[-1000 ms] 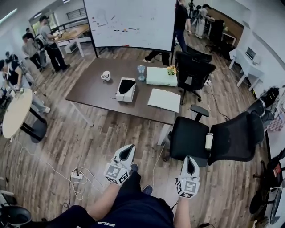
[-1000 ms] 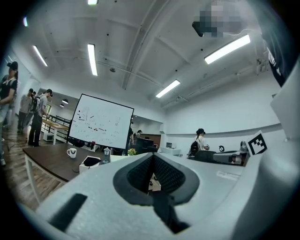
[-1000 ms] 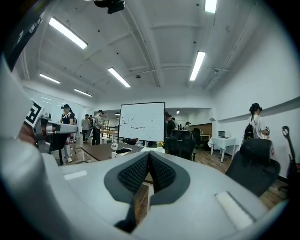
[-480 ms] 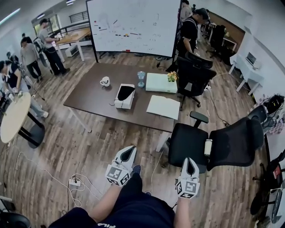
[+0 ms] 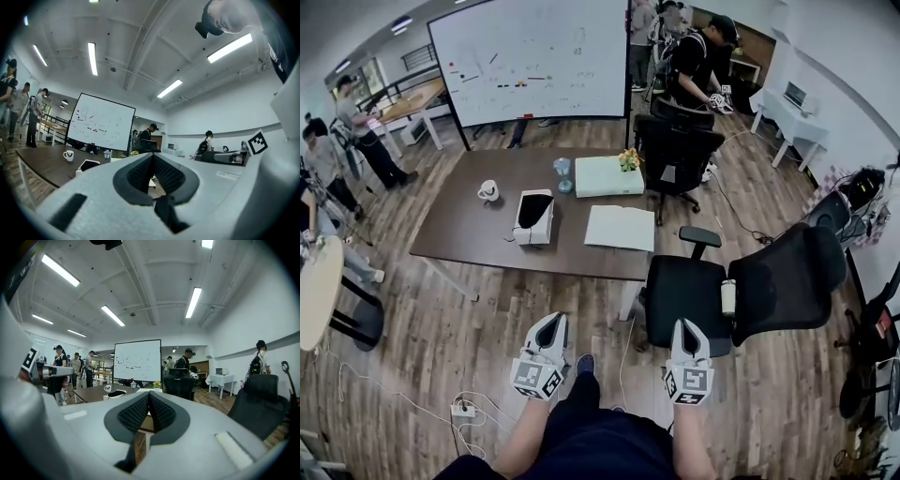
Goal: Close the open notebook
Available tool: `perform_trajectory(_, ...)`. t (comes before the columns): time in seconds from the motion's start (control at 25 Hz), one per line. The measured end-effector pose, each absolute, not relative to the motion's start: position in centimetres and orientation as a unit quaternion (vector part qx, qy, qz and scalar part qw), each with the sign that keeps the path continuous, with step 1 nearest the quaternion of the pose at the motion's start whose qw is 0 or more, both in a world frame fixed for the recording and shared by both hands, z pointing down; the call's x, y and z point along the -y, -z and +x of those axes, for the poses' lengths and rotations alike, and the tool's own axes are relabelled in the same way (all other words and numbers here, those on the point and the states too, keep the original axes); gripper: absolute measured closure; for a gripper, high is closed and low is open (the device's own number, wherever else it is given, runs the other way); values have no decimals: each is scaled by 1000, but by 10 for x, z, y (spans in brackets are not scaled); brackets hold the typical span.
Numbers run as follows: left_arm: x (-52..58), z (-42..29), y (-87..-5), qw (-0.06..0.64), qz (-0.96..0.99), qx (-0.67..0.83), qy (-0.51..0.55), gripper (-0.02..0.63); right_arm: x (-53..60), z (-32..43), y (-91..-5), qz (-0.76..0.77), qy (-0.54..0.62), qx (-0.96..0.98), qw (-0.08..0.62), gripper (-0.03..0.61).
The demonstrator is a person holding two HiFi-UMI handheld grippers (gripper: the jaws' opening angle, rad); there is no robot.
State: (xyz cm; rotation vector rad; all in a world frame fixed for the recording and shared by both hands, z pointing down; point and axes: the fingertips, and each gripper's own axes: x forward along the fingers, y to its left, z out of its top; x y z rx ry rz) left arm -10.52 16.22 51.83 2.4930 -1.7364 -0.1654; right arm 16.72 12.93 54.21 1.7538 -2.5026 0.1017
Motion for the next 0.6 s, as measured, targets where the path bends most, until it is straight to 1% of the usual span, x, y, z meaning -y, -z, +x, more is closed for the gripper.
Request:
perform_trajectory(0.16, -159, -111, -528, 61, 815, 575, 44, 627, -120, 157, -548, 567, -39, 821, 54, 568)
perform_trajectory(0.6, -100, -129, -539, 78, 815, 574, 36, 627, -62, 140, -550, 570, -48, 818, 63, 568)
